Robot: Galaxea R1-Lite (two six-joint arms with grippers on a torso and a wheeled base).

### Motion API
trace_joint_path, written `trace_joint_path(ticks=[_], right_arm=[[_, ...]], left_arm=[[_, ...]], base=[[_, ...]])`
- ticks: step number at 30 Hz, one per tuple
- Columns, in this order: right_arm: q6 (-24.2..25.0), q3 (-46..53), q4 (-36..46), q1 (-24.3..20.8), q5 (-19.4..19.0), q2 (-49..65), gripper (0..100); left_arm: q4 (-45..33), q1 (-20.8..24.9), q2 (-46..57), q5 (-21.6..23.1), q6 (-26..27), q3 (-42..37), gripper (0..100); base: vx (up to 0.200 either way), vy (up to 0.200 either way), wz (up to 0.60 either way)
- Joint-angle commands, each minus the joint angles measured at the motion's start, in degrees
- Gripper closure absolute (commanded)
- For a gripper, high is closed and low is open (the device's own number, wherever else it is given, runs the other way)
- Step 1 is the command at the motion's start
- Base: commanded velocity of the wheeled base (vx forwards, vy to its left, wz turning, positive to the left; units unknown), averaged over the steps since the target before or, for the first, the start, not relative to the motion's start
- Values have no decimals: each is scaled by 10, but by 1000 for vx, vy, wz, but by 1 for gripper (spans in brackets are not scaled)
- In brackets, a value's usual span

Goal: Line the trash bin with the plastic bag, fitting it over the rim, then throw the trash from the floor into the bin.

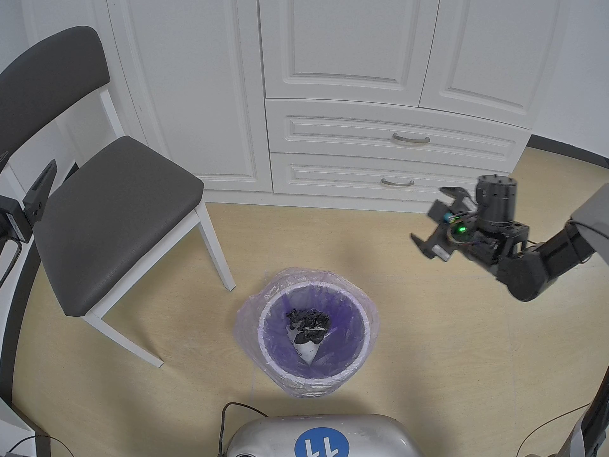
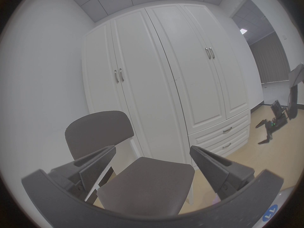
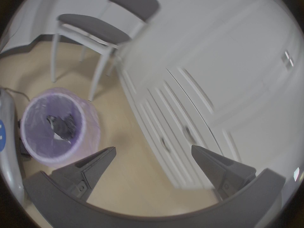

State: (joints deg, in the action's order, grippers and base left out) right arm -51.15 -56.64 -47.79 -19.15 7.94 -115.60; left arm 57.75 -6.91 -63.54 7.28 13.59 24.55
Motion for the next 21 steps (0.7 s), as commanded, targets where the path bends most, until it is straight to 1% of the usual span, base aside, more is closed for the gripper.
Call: trace_joint_path(ticks=[1, 2, 3, 4, 5, 6, 7, 10, 11, 12, 13, 16, 18, 19, 21], right_arm=[[127, 107, -24, 132, 10, 86, 0], [170, 123, -48, 145, 10, 86, 0], [186, 128, -60, 148, 10, 84, 0], [235, 140, -99, 155, 10, 77, 0], [244, 142, -107, 155, 11, 75, 0], [306, 153, -152, 157, 11, 59, 0], [341, 159, -177, 157, 11, 52, 0], [440, 188, -255, 154, 11, 36, 0], [445, 190, -259, 154, 11, 36, 0], [484, 212, -295, 150, 15, 31, 0], [510, 237, -329, 149, 17, 28, 0], [549, 301, -412, 146, 23, 34, 0], [566, 347, -422, 143, 28, 44, 0], [566, 347, -422, 143, 28, 44, 0], [570, 391, -422, 143, 38, 106, 0]], left_arm=[[-1, 21, 14, 0, 9, -14, 0], [-1, 38, 6, 0, 10, -15, 0], [-1, 46, 3, 0, 10, -16, 0], [-1, 65, -5, -1, 11, -18, 0], [-1, 67, -7, -1, 11, -18, 0], [-1, 83, -18, -1, 11, -20, 0], [-1, 90, -25, -2, 11, -21, 0], [1, 96, -52, -2, 10, -21, 0], [1, 97, -54, -2, 10, -21, 0], [3, 96, -68, -2, 10, -19, 0], [11, 94, -70, -3, 7, -17, 0], [46, 94, -60, -3, 2, -22, 0], [61, 97, -51, -3, 3, -35, 0], [61, 97, -51, -3, 3, -35, 0], [66, 104, -47, -3, 3, -54, 0]], base=[[0, 0, 0], [0, 0, 0], [0, 0, 0], [0, 0, 0], [0, 0, 0], [0, 0, 0], [0, 0, 0], [0, 0, 0], [0, 0, 0], [0, 0, 0], [0, 0, 0], [0, 0, 0], [0, 0, 0], [0, 0, 0], [0, 0, 0]])
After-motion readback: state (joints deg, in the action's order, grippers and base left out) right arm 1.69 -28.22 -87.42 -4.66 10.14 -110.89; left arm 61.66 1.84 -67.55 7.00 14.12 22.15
